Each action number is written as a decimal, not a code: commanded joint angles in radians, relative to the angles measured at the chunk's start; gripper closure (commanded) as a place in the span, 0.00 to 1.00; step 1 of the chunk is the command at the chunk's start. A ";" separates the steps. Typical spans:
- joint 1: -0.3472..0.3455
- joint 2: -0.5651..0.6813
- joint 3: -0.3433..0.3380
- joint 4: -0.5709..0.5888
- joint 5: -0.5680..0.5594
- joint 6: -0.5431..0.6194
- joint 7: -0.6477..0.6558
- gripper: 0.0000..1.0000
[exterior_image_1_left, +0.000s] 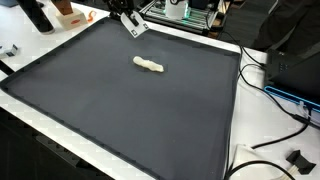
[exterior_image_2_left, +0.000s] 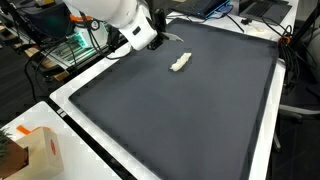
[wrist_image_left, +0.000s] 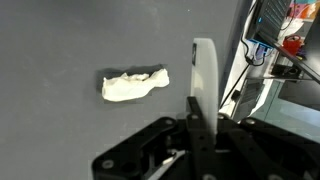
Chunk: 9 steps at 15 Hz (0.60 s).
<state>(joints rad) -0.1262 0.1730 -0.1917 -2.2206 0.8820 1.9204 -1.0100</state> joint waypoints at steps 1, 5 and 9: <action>-0.021 0.032 0.029 0.017 0.021 0.017 0.040 0.99; -0.020 0.048 0.041 0.023 -0.002 0.030 0.069 0.99; -0.019 0.048 0.048 0.020 -0.007 0.039 0.081 0.99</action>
<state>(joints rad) -0.1298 0.2168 -0.1622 -2.2011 0.8811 1.9404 -0.9555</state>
